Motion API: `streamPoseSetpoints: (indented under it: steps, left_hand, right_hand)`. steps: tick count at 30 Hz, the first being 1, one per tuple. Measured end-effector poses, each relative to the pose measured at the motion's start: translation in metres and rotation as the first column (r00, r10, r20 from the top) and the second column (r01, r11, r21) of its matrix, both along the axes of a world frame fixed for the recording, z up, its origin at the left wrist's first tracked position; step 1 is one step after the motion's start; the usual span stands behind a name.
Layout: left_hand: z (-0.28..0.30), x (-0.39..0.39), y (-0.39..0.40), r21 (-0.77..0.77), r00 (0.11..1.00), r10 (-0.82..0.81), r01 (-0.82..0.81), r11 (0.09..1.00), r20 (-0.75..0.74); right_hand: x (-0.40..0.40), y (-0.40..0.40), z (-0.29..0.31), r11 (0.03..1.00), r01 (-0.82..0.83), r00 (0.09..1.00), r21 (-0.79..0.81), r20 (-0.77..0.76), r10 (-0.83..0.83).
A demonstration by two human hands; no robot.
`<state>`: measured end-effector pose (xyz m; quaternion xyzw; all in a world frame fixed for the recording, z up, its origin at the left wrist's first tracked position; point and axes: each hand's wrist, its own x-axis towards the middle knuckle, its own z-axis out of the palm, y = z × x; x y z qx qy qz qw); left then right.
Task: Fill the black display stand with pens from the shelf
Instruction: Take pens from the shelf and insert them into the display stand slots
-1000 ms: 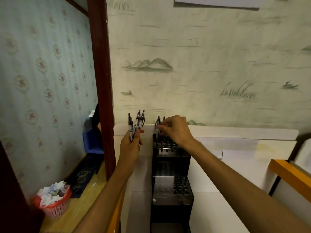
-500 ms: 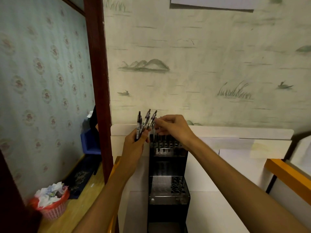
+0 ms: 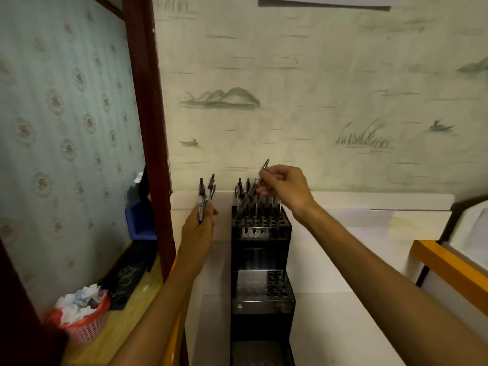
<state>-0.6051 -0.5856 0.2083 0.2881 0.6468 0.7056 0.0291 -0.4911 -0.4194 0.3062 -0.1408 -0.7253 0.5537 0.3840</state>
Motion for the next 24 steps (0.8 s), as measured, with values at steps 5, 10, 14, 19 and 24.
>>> streamPoseSetpoints:
  steps: [5,10,14,19,24]
  left_hand:
    - [-0.003,-0.010,-0.007,0.016,1.000,0.024,-0.024,1.000,0.010]
    - [-0.001,-0.009,-0.010,-0.018,0.995,0.045,-0.046,0.999,-0.094]
    - [-0.001,-0.009,-0.010,-0.007,0.994,0.045,-0.046,0.999,-0.097]
    - [-0.004,-0.010,-0.011,0.024,0.995,0.016,-0.014,1.000,-0.099]
    - [0.000,-0.007,-0.008,0.067,0.998,0.029,-0.025,0.997,-0.053]
  right_hand:
    - [0.002,0.009,0.004,0.982,0.104,0.995,0.156,-0.017,-0.103]
    - [-0.004,0.007,-0.001,0.924,0.152,0.986,0.351,0.013,-0.168]
    - [-0.009,0.006,-0.008,0.883,0.163,0.981,0.440,0.023,-0.192]
    - [-0.012,0.008,-0.015,0.821,0.170,0.969,0.546,0.061,-0.241]
    - [-0.016,0.008,-0.015,0.810,0.177,0.962,0.559,0.077,-0.263]
